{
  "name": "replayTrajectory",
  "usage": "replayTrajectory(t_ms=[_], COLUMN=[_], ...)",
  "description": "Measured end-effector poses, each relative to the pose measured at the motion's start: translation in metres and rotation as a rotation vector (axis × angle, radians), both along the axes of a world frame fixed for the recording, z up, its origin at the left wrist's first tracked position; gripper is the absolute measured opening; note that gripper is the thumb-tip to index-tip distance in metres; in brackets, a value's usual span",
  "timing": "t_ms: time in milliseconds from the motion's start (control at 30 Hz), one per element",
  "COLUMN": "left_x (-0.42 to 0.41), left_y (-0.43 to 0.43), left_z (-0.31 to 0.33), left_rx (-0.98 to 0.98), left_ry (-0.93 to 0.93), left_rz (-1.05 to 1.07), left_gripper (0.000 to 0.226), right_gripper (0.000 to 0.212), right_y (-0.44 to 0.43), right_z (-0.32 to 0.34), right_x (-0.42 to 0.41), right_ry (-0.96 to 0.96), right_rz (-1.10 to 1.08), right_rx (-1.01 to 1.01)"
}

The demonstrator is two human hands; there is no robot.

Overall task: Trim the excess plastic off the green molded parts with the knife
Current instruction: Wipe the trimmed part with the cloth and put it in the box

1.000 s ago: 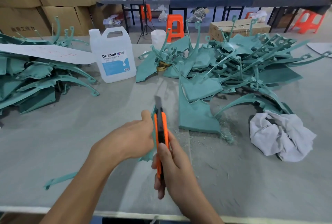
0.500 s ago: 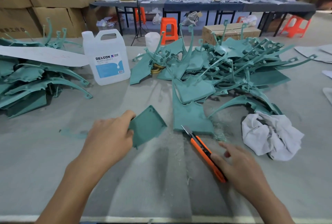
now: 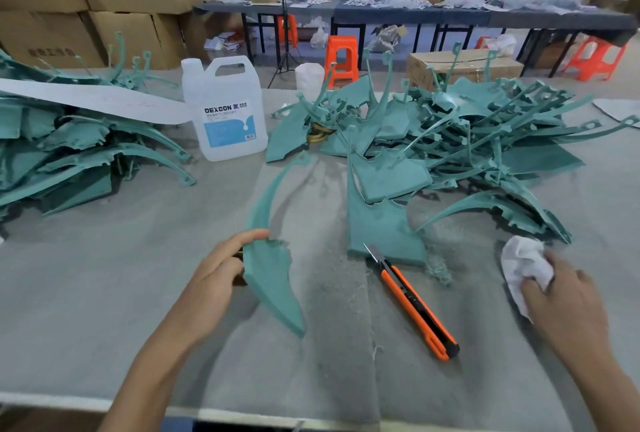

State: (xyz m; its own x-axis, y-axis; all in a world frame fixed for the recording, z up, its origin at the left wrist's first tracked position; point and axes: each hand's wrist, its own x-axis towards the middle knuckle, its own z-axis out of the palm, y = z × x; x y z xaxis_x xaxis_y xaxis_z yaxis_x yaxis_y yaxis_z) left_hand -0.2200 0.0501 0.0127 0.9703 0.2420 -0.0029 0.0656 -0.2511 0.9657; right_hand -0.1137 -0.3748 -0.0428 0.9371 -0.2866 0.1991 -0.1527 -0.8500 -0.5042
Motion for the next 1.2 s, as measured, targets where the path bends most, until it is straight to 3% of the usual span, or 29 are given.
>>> replayTrajectory(t_ms=[67, 167, 200, 300, 367, 467, 567, 633, 700, 833, 967, 1067, 1200], left_x=[-0.003, -0.003, -0.002, -0.001, -0.006, -0.019, -0.025, -0.024, -0.021, -0.025, -0.033, -0.048, -0.071], left_y=[0.004, -0.01, -0.019, -0.044, -0.053, -0.062, -0.068, -0.069, -0.069, -0.08, -0.105, -0.112, -0.097], left_z=[-0.001, -0.002, -0.005, -0.013, -0.013, -0.008, -0.001, 0.004, 0.003, 0.002, -0.005, -0.019, -0.027], left_rx=[-0.25, -0.412, -0.478, -0.867, -1.056, -1.172, -1.183, -1.141, -1.069, -1.054, -1.022, -0.912, -0.697], left_ry=[0.005, -0.024, -0.022, -0.037, -0.041, -0.033, -0.065, -0.022, 0.043, 0.04, 0.069, 0.08, 0.088], left_rz=[0.002, 0.095, 0.12, 0.195, 0.206, 0.1, 0.014, 0.047, 0.12, 0.063, 0.038, 0.102, 0.155], left_gripper=[0.056, 0.038, 0.043, 0.067, 0.063, 0.048, 0.04, 0.048, 0.065, 0.06, 0.043, 0.056, 0.063], right_gripper=[0.023, 0.011, 0.009, 0.023, 0.016, 0.02, 0.043, 0.057, 0.052, 0.041, 0.029, 0.019, 0.024], right_y=[0.018, 0.064, 0.084, 0.145, 0.181, 0.221, 0.245, 0.253, 0.256, 0.256, 0.25, 0.238, 0.196], right_z=[0.013, 0.033, 0.036, 0.037, 0.029, 0.023, 0.026, 0.03, 0.033, 0.043, 0.049, 0.056, 0.07], right_x=[-0.01, -0.031, -0.04, -0.061, -0.068, -0.071, -0.084, -0.101, -0.118, -0.117, -0.072, -0.029, 0.03], right_ry=[-0.051, -0.098, -0.114, -0.131, -0.112, -0.029, -0.012, -0.005, -0.036, -0.25, -0.447, -0.643, -0.573], right_rz=[0.068, 0.246, 0.326, 0.513, 0.605, 0.601, 0.663, 0.774, 0.894, 0.98, 0.71, 0.549, 0.359], right_rx=[0.03, 0.165, 0.232, 0.394, 0.495, 0.661, 0.613, 0.606, 0.667, 0.646, 0.388, 0.019, -0.129])
